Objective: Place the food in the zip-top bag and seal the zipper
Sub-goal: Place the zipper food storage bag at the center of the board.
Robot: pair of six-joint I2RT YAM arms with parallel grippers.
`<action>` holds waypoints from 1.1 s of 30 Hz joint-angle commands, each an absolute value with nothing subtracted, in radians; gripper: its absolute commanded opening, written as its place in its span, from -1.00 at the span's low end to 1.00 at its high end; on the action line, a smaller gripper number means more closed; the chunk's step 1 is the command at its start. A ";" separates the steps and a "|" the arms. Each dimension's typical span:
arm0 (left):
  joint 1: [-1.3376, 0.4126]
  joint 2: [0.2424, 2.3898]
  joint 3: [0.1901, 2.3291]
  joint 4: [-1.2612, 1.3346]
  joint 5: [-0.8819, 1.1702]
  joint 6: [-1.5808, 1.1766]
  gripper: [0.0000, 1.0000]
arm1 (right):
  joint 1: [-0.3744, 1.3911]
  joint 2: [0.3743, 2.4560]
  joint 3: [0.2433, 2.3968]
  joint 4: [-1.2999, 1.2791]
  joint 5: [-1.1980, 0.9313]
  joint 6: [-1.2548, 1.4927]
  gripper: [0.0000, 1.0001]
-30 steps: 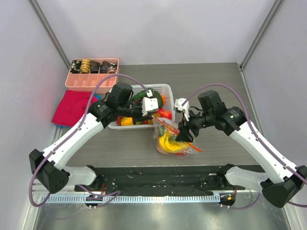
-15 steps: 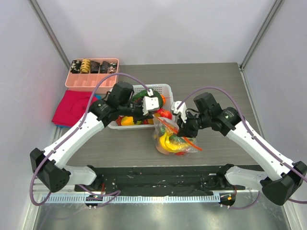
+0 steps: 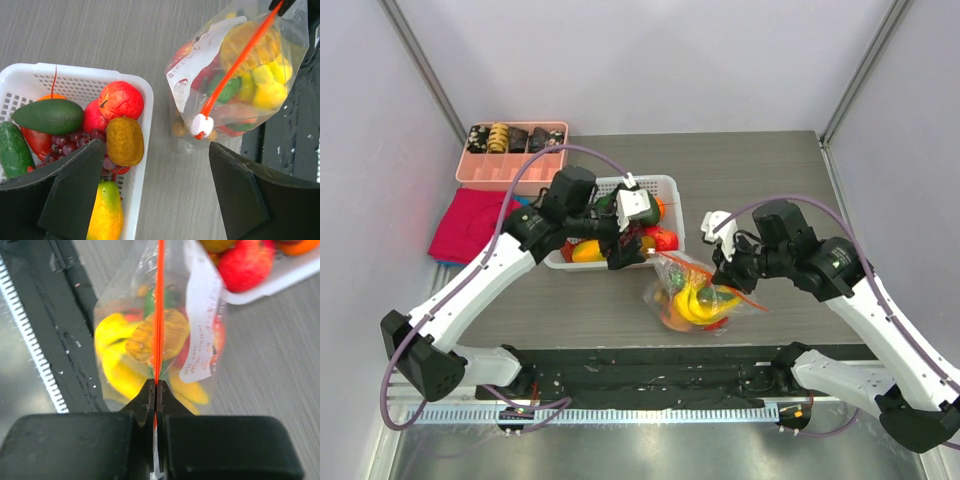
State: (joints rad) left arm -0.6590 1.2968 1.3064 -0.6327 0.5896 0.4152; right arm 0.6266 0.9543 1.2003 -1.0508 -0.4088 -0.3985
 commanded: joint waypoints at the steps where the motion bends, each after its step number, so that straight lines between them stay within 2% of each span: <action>1: -0.657 1.256 1.376 -0.571 0.575 0.282 0.95 | 0.630 0.940 1.327 -1.063 -0.246 -0.311 -0.98; 6: -0.655 1.236 1.393 -0.548 0.557 0.180 1.00 | 0.630 0.958 1.379 -1.098 -0.056 -0.269 -0.98; 11: -0.655 1.221 1.410 -0.551 0.538 0.130 0.99 | 0.580 1.051 1.607 -1.183 0.055 -0.221 -0.98; 12: -0.655 1.221 1.419 -0.554 0.537 0.124 1.00 | 0.578 1.055 1.617 -1.184 0.139 -0.222 -0.98; 18: -0.653 1.246 1.453 -0.538 0.500 0.045 0.99 | 0.574 1.106 1.579 -1.140 0.339 -0.218 -0.98; 22: -0.647 1.255 1.457 -0.520 0.502 -0.035 1.00 | 0.531 1.198 1.641 -1.128 0.243 -0.120 -0.98; 26: -0.635 1.247 1.436 -0.500 0.511 -0.080 1.00 | 0.494 1.317 1.744 -1.101 0.245 -0.120 -0.98; 33: -0.609 1.229 1.391 -0.465 0.520 -0.120 0.99 | 0.055 1.347 1.613 -0.971 0.026 -0.241 -0.98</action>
